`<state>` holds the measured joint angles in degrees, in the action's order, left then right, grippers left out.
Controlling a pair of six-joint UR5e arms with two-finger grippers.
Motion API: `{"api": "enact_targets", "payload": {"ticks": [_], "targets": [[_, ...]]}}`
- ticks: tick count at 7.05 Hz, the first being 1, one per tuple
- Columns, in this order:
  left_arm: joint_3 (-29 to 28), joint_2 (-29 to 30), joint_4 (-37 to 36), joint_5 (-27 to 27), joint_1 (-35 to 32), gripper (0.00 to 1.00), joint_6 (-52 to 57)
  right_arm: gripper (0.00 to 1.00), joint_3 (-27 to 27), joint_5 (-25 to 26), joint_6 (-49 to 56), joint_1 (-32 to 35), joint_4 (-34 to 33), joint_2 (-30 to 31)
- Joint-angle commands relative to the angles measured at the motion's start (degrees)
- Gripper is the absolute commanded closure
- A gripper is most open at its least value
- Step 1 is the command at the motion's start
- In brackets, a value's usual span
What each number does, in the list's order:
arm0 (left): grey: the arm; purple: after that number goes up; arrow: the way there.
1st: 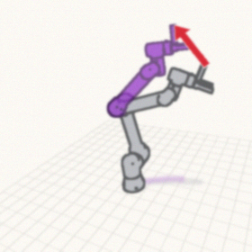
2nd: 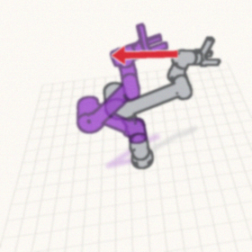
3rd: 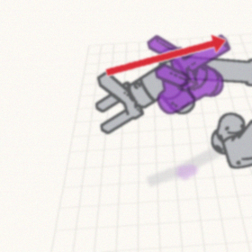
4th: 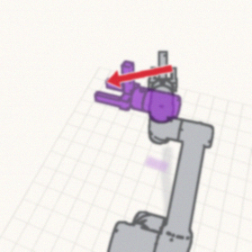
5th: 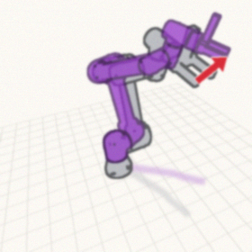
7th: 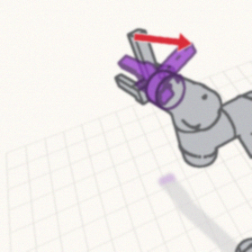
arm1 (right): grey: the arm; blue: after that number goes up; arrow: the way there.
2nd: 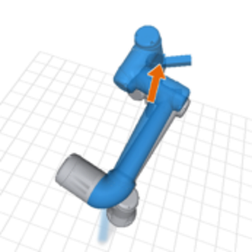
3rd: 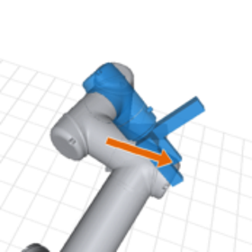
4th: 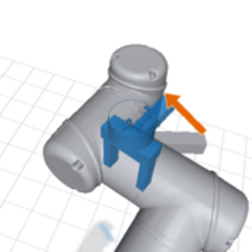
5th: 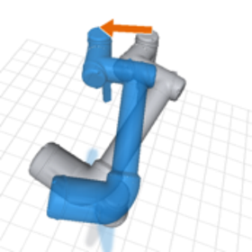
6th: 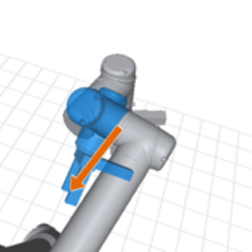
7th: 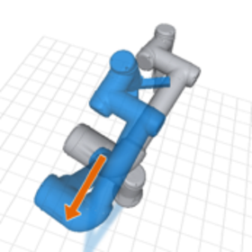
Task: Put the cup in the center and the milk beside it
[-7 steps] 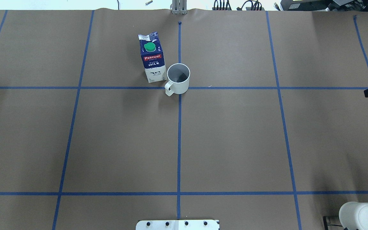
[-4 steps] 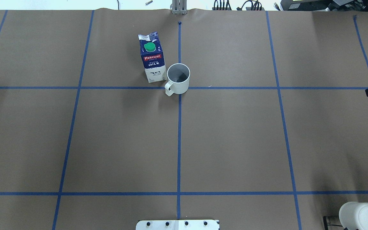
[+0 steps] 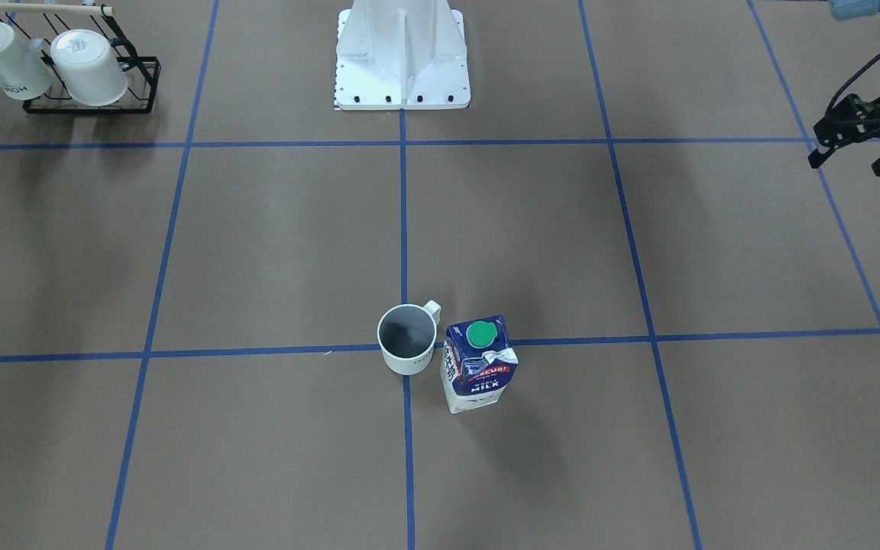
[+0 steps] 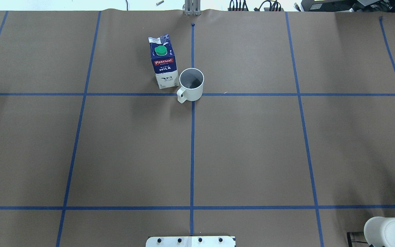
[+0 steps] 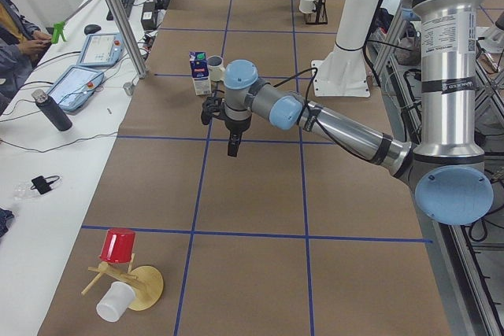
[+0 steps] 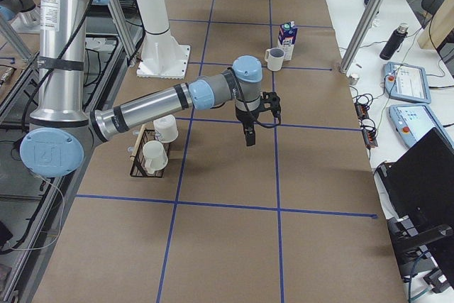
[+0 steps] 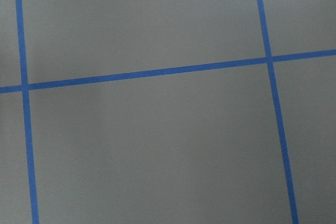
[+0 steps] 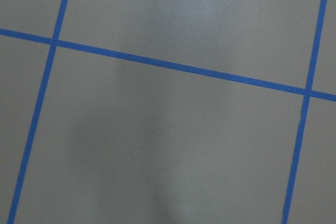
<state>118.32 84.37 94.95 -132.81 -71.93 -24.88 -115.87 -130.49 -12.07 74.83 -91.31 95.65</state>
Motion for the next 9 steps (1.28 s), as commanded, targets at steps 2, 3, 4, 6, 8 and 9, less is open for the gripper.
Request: {"api": "enact_targets", "payload": {"ticks": [2,3,4,6,8,9], "targets": [[-0.28,-0.08,0.06,0.18,-0.05,0.02,-0.17,0.00,1.35,-0.47,4.51,2.51,-0.62,0.33],[-0.72,0.09,-0.03,0.36,0.03,0.02,-0.17,0.00,1.26,-0.56,4.51,2.51,-0.62,0.33],[-0.29,0.09,-0.03,0.19,-0.05,0.02,-0.17,0.00,1.34,-1.34,4.07,2.51,-0.62,0.33],[-0.81,0.18,-0.03,0.10,-0.05,0.02,-0.26,0.00,1.34,-1.35,3.98,2.51,-0.62,0.07],[0.24,-0.08,0.06,-0.26,-0.05,0.02,-0.70,0.00,1.69,-1.44,3.81,2.51,-0.71,-0.11],[-3.58,0.70,0.40,-0.26,0.12,0.02,-0.35,0.00,1.70,-1.87,3.89,2.51,-0.71,-0.28]]}}
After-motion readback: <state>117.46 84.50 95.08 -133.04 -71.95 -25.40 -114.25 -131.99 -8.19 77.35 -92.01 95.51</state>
